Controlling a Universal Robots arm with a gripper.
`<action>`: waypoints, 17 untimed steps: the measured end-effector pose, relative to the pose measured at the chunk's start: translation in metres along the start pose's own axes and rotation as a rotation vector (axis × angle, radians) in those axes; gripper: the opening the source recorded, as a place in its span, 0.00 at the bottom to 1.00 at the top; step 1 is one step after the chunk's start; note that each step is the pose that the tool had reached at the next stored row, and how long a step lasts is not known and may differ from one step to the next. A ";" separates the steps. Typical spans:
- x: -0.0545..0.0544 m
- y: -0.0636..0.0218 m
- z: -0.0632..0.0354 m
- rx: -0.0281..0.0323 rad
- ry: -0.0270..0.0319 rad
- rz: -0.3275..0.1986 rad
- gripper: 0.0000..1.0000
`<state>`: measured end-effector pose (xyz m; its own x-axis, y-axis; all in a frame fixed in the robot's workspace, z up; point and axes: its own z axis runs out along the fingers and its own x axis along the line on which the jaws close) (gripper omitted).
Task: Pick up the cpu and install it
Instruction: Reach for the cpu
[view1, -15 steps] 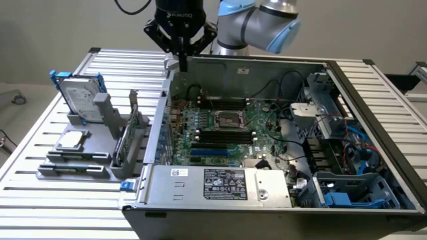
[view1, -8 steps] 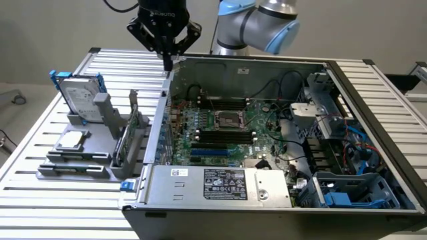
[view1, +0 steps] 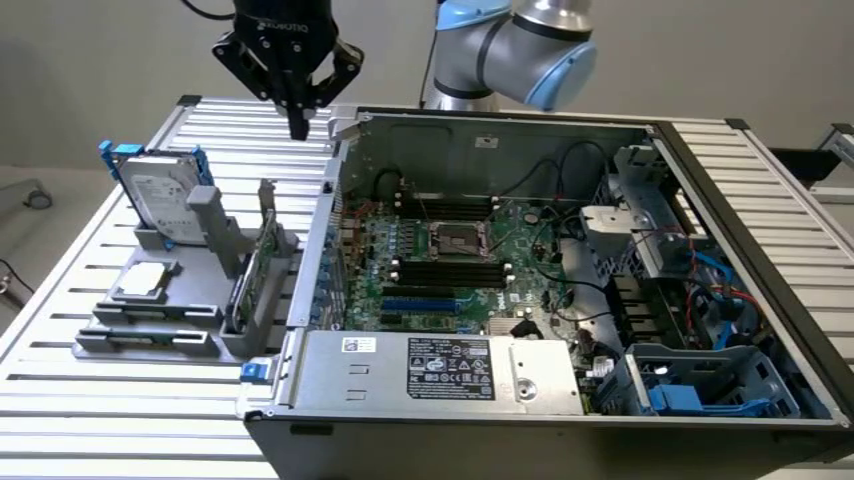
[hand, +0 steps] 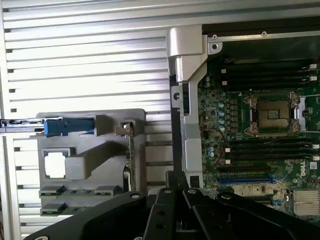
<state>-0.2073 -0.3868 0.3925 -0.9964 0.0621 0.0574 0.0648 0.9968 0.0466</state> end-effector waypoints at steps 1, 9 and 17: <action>0.004 -0.0002 0.0002 0.0002 0.0019 0.000 0.11; 0.041 -0.0022 0.0039 0.0003 0.0050 0.000 0.11; 0.076 -0.0047 0.0132 0.0005 0.0050 0.000 0.11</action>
<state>-0.2844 -0.3861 0.3834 -0.9961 0.0622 0.0623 0.0652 0.9968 0.0461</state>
